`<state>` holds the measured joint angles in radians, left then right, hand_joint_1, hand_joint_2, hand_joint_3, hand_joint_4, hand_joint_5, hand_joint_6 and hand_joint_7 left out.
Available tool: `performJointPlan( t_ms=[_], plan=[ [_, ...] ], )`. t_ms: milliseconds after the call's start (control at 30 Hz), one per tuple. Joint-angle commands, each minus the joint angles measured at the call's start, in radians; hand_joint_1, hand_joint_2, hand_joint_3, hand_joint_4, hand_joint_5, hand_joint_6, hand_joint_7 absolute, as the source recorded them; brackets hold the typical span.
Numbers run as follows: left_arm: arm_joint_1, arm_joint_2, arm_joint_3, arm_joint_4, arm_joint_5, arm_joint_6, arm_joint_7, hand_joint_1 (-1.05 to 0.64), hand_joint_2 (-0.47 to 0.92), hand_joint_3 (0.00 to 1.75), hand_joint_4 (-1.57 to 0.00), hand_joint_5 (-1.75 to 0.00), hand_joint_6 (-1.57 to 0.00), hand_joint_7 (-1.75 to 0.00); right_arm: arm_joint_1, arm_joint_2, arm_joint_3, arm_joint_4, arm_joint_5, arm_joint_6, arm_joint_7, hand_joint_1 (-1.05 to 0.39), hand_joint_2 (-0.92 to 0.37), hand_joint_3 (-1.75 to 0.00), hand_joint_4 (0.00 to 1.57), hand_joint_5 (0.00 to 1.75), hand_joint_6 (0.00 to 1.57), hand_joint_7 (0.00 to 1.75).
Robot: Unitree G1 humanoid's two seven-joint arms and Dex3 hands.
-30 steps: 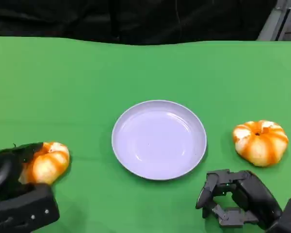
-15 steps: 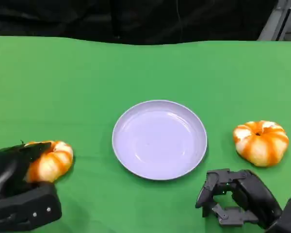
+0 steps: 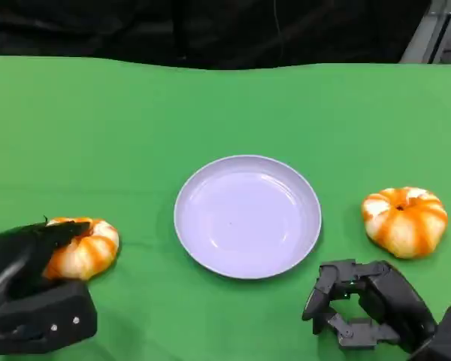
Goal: Grasp the bread from the table and place it into the plate.
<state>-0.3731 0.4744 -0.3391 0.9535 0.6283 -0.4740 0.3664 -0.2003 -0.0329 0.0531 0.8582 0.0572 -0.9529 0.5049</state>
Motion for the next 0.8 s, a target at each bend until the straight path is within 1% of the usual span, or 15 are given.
performJointPlan(
  t_ms=[33, 67, 100, 133, 167, 200, 233, 267, 300, 400, 500, 633, 767, 800],
  plan=[
    [0.029, 0.009, 0.019, -0.055, -0.017, 0.043, -0.01, -0.1, 0.92, 0.05, -0.53, -0.94, -0.74, -0.45, 0.006, -0.006, -0.001, -0.001, 0.008, -0.001, -0.002, 0.1, -0.6, -0.99, 0.95, 1.38, 0.98, 1.02],
    [0.034, 0.008, 0.023, -0.066, -0.018, 0.051, -0.01, -0.1, 0.92, 0.05, -0.46, -1.12, -0.68, -0.6, 0.006, -0.007, -0.001, 0.0, 0.006, -0.001, -0.005, 0.1, -0.6, -0.99, 0.95, 1.38, 0.97, 1.02],
    [0.037, 0.008, 0.025, -0.074, -0.018, 0.057, -0.011, -0.11, 0.92, 0.03, -0.45, -1.38, -0.63, -0.91, 0.006, -0.007, -0.001, 0.0, 0.005, 0.0, -0.007, 0.09, -0.6, -0.99, 0.95, 1.38, 0.98, 1.03],
    [0.041, 0.008, 0.027, -0.079, -0.017, 0.059, -0.008, -0.11, 0.92, 0.02, -0.44, -1.48, -0.59, -1.04, 0.005, -0.007, 0.0, 0.001, 0.002, -0.002, -0.009, 0.09, -0.6, -0.99, 0.95, 1.38, 0.98, 1.03],
    [0.044, 0.008, 0.028, -0.083, -0.017, 0.061, -0.006, -0.12, 0.9, 0.01, -0.45, -1.6, -0.56, -1.22, 0.005, -0.008, 0.0, 0.002, 0.0, -0.004, -0.011, 0.09, -0.6, -0.99, 0.95, 1.38, 0.98, 1.03],
    [0.049, 0.007, 0.03, -0.089, -0.019, 0.064, -0.007, -0.12, 0.9, 0.01, -0.45, -1.66, -0.53, -1.33, 0.004, -0.008, 0.0, 0.003, 0.0, -0.004, -0.011, 0.09, -0.6, -0.99, 0.95, 1.38, 0.98, 1.03],
    [0.052, 0.006, 0.032, -0.093, -0.021, 0.066, -0.008, -0.13, 0.89, 0.0, -0.51, -1.71, -0.48, -1.55, 0.004, -0.008, 0.0, 0.003, 0.0, -0.004, -0.01, 0.08, -0.6, -0.99, 0.95, 1.38, 0.98, 1.03],
    [0.055, 0.006, 0.034, -0.098, -0.023, 0.068, -0.01, -0.13, 0.88, 0.0, -0.53, -1.73, -0.46, -1.63, 0.004, -0.008, -0.001, 0.003, 0.001, -0.004, -0.01, 0.08, -0.6, -0.99, 0.95, 1.38, 0.98, 1.03],
    [0.057, 0.006, 0.035, -0.101, -0.024, 0.069, -0.011, -0.13, 0.88, 0.0, -0.55, -1.74, -0.45, -1.68, 0.004, -0.008, -0.001, 0.003, 0.001, -0.003, -0.009, 0.08, -0.6, -1.0, 0.95, 1.38, 0.98, 1.03],
    [0.087, 0.007, 0.047, -0.163, -0.036, 0.085, -0.017, -0.16, 0.87, 0.0, -0.59, -1.75, -0.42, -1.74, 0.001, -0.008, -0.002, 0.009, 0.004, -0.007, -0.006, 0.07, -0.6, -1.0, 0.94, 1.38, 0.97, 1.03],
    [0.128, 0.004, 0.071, -0.252, -0.053, 0.11, -0.017, -0.16, 0.86, 0.0, -0.61, -1.75, -0.42, -1.75, 0.0, -0.006, -0.002, 0.012, 0.009, -0.004, -0.001, 0.08, -0.6, -1.0, 0.95, 1.37, 0.97, 1.03],
    [0.187, 0.003, 0.105, -0.389, -0.062, 0.14, -0.024, -0.14, 0.85, 0.0, -0.58, -1.75, -0.4, -1.75, -0.002, -0.005, -0.003, 0.015, 0.011, 0.0, 0.001, 0.08, -0.6, -0.99, 0.95, 1.37, 0.97, 1.03],
    [0.21, 0.002, 0.119, -0.439, -0.055, 0.15, -0.029, -0.13, 0.84, 0.0, -0.58, -1.75, -0.41, -1.75, -0.004, -0.006, -0.003, 0.018, 0.009, -0.006, 0.0, 0.07, -0.61, -0.99, 0.94, 1.37, 0.97, 1.03],
    [0.23, 0.005, 0.128, -0.497, -0.054, 0.159, -0.035, -0.13, 0.84, 0.0, -0.58, -1.75, -0.41, -1.75, -0.004, -0.006, -0.003, 0.018, 0.007, -0.005, -0.002, 0.07, -0.61, -0.99, 0.94, 1.37, 0.97, 1.03]
  ],
)
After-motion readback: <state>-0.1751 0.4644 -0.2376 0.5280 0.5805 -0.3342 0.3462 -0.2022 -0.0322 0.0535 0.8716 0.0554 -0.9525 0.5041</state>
